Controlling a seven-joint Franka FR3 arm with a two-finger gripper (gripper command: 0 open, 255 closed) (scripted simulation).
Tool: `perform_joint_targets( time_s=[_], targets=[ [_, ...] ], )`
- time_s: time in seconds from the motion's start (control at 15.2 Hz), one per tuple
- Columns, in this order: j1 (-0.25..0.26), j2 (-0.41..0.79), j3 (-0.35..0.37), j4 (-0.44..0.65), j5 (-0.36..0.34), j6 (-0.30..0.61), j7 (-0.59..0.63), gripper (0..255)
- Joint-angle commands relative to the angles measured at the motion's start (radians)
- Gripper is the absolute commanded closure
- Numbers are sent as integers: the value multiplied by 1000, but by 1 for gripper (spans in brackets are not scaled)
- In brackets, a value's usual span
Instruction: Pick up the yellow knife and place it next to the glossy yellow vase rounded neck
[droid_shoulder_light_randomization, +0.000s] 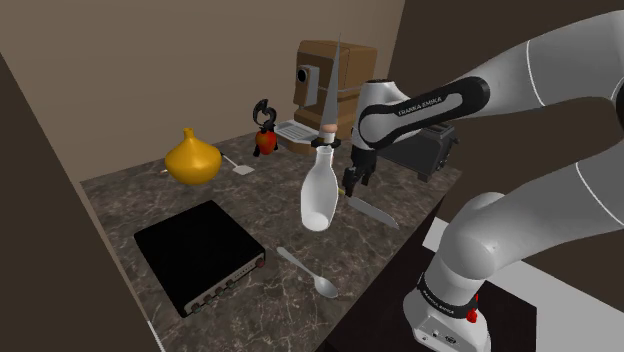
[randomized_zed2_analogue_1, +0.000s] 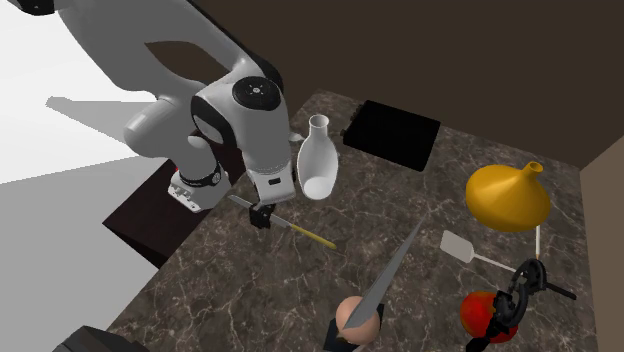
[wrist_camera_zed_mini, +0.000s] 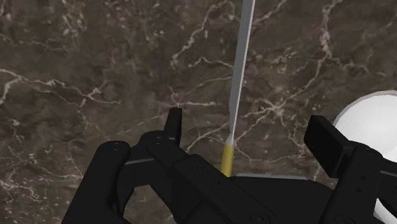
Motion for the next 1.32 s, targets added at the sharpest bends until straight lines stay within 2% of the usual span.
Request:
perform_joint_targets(
  time_s=[0.0, 0.46, 0.99, 1.06, 1.25],
  targets=[
    [-2, 31, 1, -18, -4, 48, 8, 0],
    [-1, 101, -6, -66, -7, 165, 7, 0],
    [-1, 101, -6, -66, -7, 165, 7, 0],
    [-1, 101, -6, -66, -7, 165, 7, 255],
    [-1, 101, -6, -66, -7, 165, 7, 255]
  ],
)
